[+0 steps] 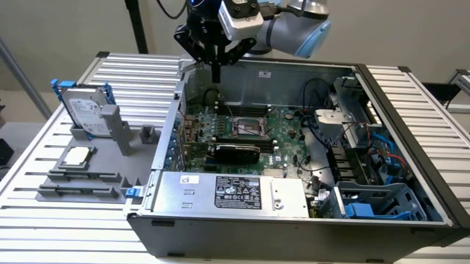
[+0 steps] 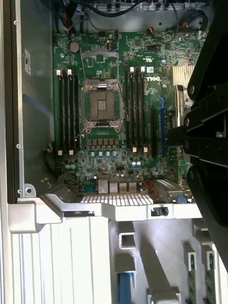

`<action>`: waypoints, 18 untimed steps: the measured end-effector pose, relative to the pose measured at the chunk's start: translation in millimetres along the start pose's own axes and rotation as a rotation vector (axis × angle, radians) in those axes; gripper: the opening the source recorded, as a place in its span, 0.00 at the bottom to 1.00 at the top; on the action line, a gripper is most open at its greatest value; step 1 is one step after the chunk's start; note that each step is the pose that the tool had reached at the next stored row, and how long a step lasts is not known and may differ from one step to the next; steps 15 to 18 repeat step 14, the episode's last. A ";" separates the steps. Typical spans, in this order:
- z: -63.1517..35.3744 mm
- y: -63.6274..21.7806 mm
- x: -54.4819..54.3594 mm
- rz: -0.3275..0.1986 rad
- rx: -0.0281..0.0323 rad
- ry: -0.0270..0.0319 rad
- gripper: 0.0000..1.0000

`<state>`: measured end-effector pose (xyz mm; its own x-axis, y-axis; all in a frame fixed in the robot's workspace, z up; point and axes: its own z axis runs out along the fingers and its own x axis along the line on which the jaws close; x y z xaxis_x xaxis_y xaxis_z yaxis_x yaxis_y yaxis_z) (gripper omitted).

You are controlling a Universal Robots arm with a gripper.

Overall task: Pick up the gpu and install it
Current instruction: 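Press down on the gpu until it lock into place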

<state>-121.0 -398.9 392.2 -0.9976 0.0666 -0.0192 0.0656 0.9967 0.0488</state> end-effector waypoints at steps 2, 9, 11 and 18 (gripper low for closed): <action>-0.2 0.1 0.1 0.004 -0.0002 -0.0002 0.12; -0.4 0.2 0.1 0.005 0.0002 0.0000 0.12; -0.3 0.2 0.1 0.005 0.0001 0.0000 0.12; -0.4 0.2 0.1 0.005 0.0002 0.0000 0.12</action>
